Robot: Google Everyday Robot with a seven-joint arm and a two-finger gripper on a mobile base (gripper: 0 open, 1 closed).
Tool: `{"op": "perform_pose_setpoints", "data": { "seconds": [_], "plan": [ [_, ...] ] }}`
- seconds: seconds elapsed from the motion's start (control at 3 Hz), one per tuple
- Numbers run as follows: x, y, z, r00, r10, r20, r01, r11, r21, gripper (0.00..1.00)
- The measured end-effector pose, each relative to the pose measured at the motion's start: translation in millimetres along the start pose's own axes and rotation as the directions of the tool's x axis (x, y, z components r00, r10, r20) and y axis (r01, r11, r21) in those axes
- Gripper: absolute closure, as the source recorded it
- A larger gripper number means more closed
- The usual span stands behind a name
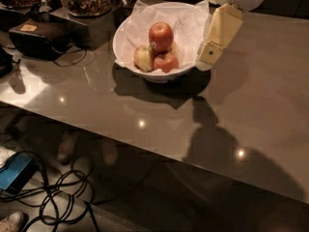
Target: Pick apple from white bowl
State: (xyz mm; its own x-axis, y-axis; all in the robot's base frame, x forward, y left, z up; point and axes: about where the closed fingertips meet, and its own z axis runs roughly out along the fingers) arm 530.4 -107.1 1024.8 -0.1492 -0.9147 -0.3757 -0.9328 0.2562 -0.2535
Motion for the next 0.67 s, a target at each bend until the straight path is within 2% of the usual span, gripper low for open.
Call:
{"op": "perform_pose_setpoints", "data": {
  "seconds": [0.33, 0.67],
  "plan": [
    [-17, -18, 18, 0.998, 0.055, 0.022, -0.055, 0.9984, -0.015, 0.00],
    [-40, -43, 38, 0.992, 0.118, 0.035, -0.117, 0.9927, -0.029, 0.00]
  ]
}}
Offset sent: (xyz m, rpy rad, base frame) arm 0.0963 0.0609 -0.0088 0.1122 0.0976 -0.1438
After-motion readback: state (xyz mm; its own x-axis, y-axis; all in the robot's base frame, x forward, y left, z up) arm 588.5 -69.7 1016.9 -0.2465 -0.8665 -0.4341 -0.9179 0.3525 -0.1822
